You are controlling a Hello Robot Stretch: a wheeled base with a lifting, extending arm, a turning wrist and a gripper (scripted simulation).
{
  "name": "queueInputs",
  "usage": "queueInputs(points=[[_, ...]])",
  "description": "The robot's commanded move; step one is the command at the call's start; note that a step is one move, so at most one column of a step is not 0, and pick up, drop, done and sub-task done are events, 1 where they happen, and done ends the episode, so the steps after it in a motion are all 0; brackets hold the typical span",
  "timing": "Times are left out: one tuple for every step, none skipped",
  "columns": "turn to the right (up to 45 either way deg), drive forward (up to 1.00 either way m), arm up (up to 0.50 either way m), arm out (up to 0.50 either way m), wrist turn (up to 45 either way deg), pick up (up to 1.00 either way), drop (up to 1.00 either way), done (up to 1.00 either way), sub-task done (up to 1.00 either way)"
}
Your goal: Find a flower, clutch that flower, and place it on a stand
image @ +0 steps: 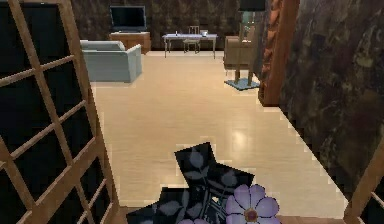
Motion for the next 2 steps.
queueInputs(points=[[0.0,1.0,0.0,0.0,0.0,0.0,0.0,0.0,0.0],[-3.0,0.0,0.0,0.0,0.0,0.0,0.0,0.0,0.0]])
